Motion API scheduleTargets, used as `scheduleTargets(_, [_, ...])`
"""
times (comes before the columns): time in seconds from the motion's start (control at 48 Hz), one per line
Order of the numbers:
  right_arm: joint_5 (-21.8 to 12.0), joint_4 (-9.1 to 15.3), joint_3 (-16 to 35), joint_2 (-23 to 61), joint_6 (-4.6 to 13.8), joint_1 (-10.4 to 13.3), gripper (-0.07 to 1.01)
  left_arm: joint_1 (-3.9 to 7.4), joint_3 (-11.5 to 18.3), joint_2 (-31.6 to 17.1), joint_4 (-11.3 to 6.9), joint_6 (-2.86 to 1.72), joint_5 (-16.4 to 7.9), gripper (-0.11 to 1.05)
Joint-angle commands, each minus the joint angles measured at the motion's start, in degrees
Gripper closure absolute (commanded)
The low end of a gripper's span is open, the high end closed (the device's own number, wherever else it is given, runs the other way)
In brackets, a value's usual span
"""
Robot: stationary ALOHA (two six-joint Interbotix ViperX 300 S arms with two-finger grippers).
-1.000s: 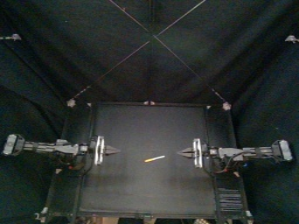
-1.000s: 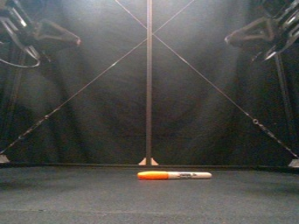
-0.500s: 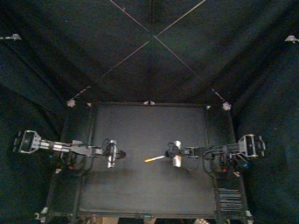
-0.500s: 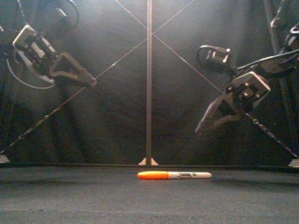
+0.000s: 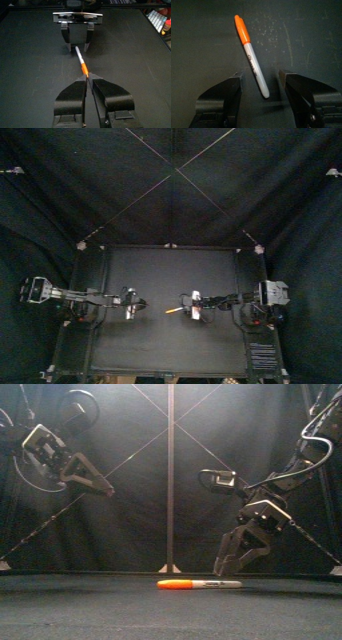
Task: Uncap the pen
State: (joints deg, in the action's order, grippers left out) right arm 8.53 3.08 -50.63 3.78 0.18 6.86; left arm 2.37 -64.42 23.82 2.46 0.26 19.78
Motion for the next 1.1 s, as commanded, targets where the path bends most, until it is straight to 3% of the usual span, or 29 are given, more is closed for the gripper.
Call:
scheduleTargets(0.021, [0.09,-0.09,0.79,0.18,0.09,0.53,0.16,0.09,1.49,0.0,0.0,0.0,0.53,0.39])
scheduleTargets(0.167, [-1.23,-0.18,0.88,1.67,0.09,0.88,0.32,-0.18,2.2,-0.88,0.0,-0.09,0.53,0.38])
scheduleTargets(0.312, [-2.02,-0.09,1.32,1.05,0.35,1.14,0.4,-0.26,4.83,-4.31,-0.09,-0.18,0.0,0.3])
scheduleTargets(0.5, [-2.2,0.18,3.69,-3.25,0.35,0.97,0.41,0.53,10.28,-11.34,0.09,0.09,-2.11,0.09])
scheduleTargets(0.583, [-2.37,0.44,4.39,-4.39,0.26,0.7,0.41,0.97,12.39,-13.62,0.09,0.09,-3.87,0.05])
scheduleTargets(0.771, [-2.37,0.79,5.01,-5.8,0.18,-0.18,0.41,2.11,16.0,-17.93,0.18,0.0,-7.73,0.05])
scheduleTargets(0.854, [-2.37,0.88,5.27,-6.15,0.18,-0.88,0.41,2.55,16.79,-19.6,0.18,0.0,-7.91,0.05])
scheduleTargets(1.104, [-2.37,0.97,5.8,-7.03,0.09,-1.41,0.41,2.46,18.37,-23.55,0.09,0.0,-8.17,0.05])
